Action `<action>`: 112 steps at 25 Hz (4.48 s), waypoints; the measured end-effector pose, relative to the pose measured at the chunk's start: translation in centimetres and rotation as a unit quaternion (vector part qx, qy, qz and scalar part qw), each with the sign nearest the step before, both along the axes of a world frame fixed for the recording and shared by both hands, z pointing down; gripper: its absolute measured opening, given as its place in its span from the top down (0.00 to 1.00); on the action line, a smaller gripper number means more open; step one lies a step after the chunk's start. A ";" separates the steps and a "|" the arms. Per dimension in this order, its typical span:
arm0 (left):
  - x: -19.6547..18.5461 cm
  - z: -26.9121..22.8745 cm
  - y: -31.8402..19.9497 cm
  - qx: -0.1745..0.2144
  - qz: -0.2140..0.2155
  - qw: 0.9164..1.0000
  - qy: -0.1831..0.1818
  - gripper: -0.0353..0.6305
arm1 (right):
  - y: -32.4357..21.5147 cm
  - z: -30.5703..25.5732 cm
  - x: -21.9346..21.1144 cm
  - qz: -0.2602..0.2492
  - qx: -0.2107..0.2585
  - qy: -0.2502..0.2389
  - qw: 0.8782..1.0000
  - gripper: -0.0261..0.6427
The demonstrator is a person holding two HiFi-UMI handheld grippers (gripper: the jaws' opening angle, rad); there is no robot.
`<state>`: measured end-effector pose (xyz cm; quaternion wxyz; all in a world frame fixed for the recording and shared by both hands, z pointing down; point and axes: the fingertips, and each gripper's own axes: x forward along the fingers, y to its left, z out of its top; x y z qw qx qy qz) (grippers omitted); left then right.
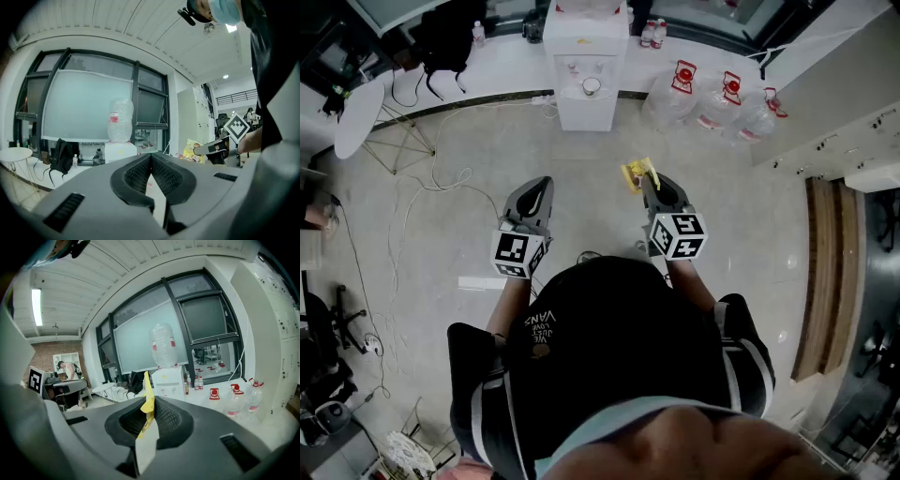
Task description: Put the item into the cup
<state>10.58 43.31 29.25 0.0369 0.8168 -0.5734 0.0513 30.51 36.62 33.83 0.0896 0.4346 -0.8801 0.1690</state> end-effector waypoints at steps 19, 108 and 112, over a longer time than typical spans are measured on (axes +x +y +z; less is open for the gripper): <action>-3.5 2.6 -12.4 -0.020 -0.020 1.000 0.006 0.92 | -13.3 1.7 -3.5 -0.018 -0.038 -0.021 0.999 0.87; -13.5 48.8 -62.5 -0.143 0.245 0.954 -0.093 0.87 | -60.6 39.6 -26.7 -0.017 0.009 0.259 0.966 0.87; -12.7 50.4 -63.8 -0.135 0.263 0.949 -0.112 0.78 | -61.1 41.2 -26.7 -0.033 0.018 0.258 0.965 0.87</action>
